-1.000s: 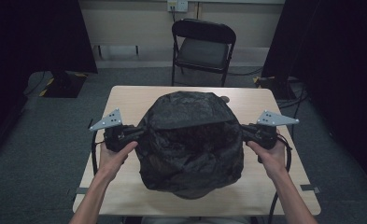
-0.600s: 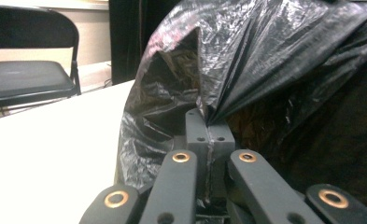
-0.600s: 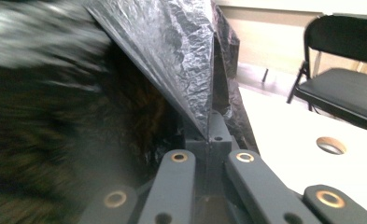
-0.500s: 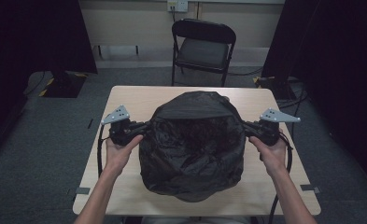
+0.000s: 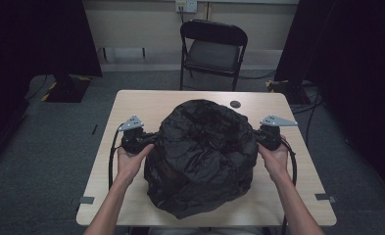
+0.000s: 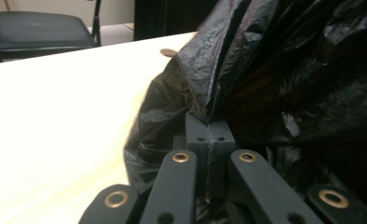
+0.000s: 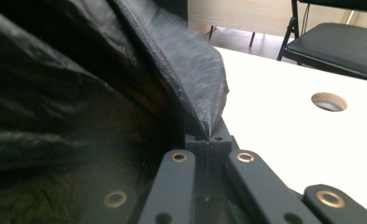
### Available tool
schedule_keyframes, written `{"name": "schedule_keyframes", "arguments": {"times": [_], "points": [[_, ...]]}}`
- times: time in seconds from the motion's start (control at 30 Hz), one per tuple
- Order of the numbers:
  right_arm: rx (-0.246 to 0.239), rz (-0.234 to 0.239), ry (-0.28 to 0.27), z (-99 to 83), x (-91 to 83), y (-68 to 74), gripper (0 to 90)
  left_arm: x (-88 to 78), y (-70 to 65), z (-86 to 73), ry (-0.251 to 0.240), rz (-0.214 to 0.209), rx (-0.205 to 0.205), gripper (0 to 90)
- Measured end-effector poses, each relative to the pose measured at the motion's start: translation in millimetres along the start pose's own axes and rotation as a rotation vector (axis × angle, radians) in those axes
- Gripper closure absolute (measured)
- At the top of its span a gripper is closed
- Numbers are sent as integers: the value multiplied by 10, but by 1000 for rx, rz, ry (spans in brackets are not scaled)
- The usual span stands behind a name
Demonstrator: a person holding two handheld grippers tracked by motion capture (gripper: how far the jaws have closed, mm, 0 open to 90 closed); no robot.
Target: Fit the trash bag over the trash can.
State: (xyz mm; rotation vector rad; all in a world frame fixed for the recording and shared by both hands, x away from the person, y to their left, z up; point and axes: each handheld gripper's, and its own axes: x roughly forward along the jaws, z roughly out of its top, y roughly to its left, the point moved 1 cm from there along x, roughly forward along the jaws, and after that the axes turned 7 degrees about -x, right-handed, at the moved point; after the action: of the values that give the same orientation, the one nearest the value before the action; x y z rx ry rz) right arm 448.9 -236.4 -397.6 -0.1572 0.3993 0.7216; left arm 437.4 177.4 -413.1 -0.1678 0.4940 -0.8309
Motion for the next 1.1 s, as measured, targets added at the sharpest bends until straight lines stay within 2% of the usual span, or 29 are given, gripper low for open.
{"name": "schedule_keyframes", "arguments": {"times": [0.07, 0.17, 0.2, 0.43, 0.47, 0.5, 0.6, 0.67, 0.77, 0.83, 0.87, 0.9, 0.93, 1.0, 1.1], "points": [[12, 20, -15, -57, 5, -22, 900, -8, 72, -66, -10, -6, -16, 900], [8, 21, -11, -120, 13, -29, 900, -32, 132, -128, -17, -22, -10, 900], [7, 22, -4, -144, 22, -30, 900, -36, 150, -147, -19, -15, -10, 900], [6, 36, -8, -253, 4, -47, 900, -60, 193, -192, -20, -35, 0, 900], [2, 37, -12, -251, -9, -56, 900, -77, 191, -183, -26, -25, -4, 900], [4, 36, -19, -246, -29, -67, 890, -87, 189, -177, -30, -17, -8, 838], [7, 29, -41, -225, -75, -83, 761, -144, 178, -151, -38, 5, -9, 683], [0, 40, -51, -202, -116, -88, 734, -189, 161, -138, -39, 34, -7, 544], [-5, 20, -67, -153, -185, -83, 587, -269, 139, -127, -53, 48, 3, 430], [-8, 14, -74, -130, -223, -82, 515, -326, 117, -111, -54, 62, 10, 368], [-8, 14, -74, -130, -223, -82, 515, -326, 117, -111, -54, 62, 10, 341], [-14, 2, -77, -118, -244, -78, 478, -393, 95, -99, -44, 65, 17, 341], [-13, -31, -90, -100, -292, -67, 372, -426, 89, -95, -45, 69, 22, 297], [-20, -43, -101, -88, -337, -60, 355, -496, 90, -89, -54, 71, 17, 260], [-16, -33, -116, -80, -398, -62, 326, -598, 94, -98, -50, 82, 19, 217]]}}
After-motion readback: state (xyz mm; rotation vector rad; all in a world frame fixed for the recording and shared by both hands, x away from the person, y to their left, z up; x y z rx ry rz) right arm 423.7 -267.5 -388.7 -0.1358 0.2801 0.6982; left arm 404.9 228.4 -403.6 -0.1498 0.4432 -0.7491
